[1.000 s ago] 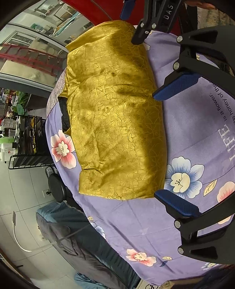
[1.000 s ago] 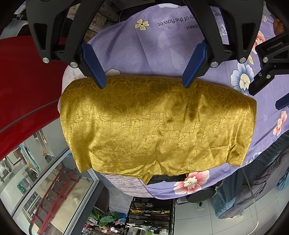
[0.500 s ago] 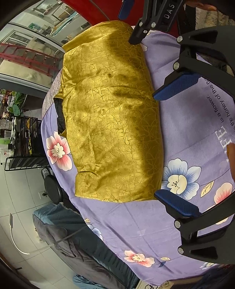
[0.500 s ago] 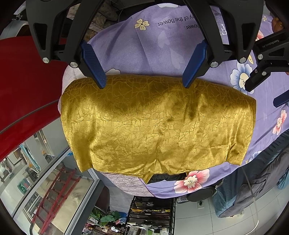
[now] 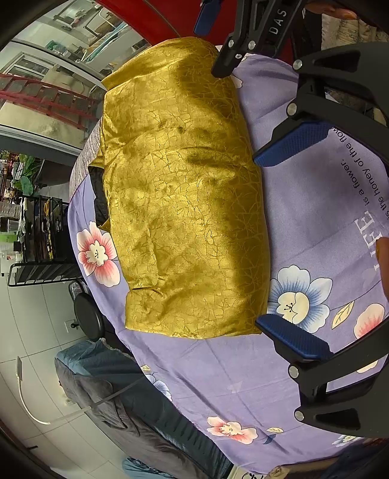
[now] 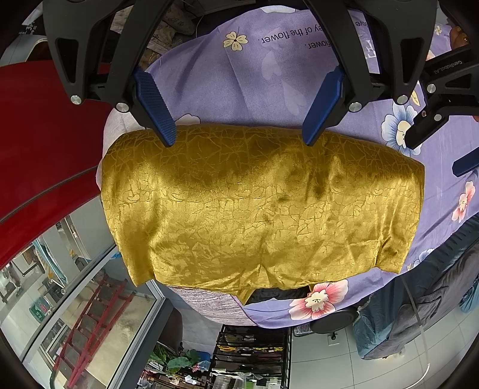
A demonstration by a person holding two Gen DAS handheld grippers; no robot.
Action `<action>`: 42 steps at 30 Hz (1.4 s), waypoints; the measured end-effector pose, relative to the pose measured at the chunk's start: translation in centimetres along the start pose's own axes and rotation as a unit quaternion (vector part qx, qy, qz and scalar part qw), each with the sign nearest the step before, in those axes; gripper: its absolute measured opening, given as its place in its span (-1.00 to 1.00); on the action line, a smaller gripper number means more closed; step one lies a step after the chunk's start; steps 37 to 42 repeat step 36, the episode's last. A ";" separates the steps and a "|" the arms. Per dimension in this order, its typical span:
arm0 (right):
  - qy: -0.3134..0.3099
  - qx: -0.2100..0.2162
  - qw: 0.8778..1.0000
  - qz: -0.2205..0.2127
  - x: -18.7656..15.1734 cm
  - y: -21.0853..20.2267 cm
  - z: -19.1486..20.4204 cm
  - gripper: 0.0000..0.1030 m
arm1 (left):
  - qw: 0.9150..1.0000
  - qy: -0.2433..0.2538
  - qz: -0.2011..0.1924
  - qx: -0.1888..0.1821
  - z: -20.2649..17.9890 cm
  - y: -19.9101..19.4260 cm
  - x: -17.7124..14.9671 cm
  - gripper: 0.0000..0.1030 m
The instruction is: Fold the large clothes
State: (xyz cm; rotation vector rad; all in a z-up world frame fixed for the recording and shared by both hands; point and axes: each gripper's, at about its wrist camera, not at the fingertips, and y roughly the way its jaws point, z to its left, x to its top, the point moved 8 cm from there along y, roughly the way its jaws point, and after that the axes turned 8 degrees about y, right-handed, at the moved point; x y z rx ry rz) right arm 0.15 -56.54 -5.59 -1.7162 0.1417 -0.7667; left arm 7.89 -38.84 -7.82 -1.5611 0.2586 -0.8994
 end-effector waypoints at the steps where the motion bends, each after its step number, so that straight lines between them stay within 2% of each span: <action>1: 0.000 0.000 1.000 0.000 0.0 0.0 0.0 0.65 | 1.000 0.000 0.000 0.000 0.0 0.0 0.0 0.88; 9: 0.000 -0.001 1.000 0.001 0.0 0.0 0.0 0.65 | 1.000 0.004 -0.002 0.000 -0.1 -0.2 0.0 0.88; 15: -0.001 -0.002 1.000 0.002 0.1 0.0 0.0 0.65 | 1.000 0.000 0.003 -0.013 -0.4 0.1 -0.1 0.88; 23: 0.003 -0.001 1.000 0.001 0.2 0.2 -0.2 0.65 | 0.999 -0.004 -0.029 -0.025 -0.8 -0.5 0.3 0.88; 28: 0.008 -0.001 1.000 0.002 0.1 0.1 -0.3 0.65 | 0.999 0.000 -0.023 -0.024 -1.1 -0.4 0.2 0.88; 32: 0.009 -0.001 1.000 0.002 0.0 0.2 -0.4 0.65 | 1.000 0.008 -0.016 -0.010 -1.0 -0.3 0.2 0.88; 42: 0.009 -0.001 1.000 0.002 0.0 0.2 -0.4 0.65 | 1.000 0.006 -0.015 -0.018 -1.1 -0.3 0.1 0.88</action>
